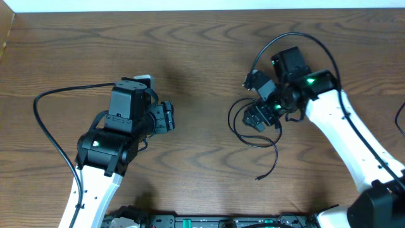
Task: Untangle cables
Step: 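Move the right gripper down onto the remaining black cable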
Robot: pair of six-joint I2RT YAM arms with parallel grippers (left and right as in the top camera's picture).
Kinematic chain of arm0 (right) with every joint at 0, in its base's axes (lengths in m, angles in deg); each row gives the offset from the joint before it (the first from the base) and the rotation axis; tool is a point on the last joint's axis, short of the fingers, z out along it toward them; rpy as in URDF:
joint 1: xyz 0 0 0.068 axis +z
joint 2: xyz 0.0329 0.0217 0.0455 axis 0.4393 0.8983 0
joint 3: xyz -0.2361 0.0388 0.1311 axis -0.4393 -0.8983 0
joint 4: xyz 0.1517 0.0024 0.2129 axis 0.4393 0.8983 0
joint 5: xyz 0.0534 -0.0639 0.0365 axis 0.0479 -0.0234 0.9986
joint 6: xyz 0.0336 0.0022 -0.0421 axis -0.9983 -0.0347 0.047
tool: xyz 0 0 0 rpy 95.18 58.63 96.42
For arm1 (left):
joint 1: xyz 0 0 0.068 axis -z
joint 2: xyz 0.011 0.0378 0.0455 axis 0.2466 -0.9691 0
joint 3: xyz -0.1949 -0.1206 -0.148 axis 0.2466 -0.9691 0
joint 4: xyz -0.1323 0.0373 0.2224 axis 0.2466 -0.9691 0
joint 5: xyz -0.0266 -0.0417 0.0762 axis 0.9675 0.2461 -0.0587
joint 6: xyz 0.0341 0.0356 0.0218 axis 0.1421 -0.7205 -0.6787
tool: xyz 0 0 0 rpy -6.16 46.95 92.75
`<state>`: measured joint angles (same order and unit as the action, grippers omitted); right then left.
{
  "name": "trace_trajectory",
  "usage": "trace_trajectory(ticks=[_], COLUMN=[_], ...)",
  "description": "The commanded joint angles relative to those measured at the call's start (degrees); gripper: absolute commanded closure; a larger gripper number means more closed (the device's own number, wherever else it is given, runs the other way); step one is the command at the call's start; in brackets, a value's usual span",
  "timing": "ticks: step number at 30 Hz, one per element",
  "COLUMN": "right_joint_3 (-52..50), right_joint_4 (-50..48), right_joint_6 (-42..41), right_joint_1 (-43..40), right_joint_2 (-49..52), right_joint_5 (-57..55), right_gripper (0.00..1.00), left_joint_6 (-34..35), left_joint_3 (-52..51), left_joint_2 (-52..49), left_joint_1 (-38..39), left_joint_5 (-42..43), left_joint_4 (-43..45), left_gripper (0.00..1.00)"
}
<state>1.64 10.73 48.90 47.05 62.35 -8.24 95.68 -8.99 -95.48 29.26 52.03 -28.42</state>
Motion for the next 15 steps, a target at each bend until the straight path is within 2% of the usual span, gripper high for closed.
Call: trace_trajectory(ticks=[1, 10, 15], right_joint_3=[-0.3, -1.6, -5.9], right_joint_4=[0.0, -0.2, -4.0], right_joint_6=[1.6, 1.8, -0.1], right_joint_1=[1.2, 2.3, 2.6], right_joint_2=[1.4, 3.2, 3.3], right_joint_5=[-0.3, -4.2, -4.2], right_gripper=[0.1, 0.1, 0.11], left_joint_6=[3.8, 5.1, 5.1], left_joint_3=[-0.2, -0.2, -0.2], left_joint_2=[0.5, 0.5, 0.5], left_joint_1=[-0.3, -0.1, -0.1], left_joint_5=[1.1, 3.7, 3.7], left_joint_4=[-0.3, -0.3, -0.2], left_gripper=[0.25, 0.25, 0.25])
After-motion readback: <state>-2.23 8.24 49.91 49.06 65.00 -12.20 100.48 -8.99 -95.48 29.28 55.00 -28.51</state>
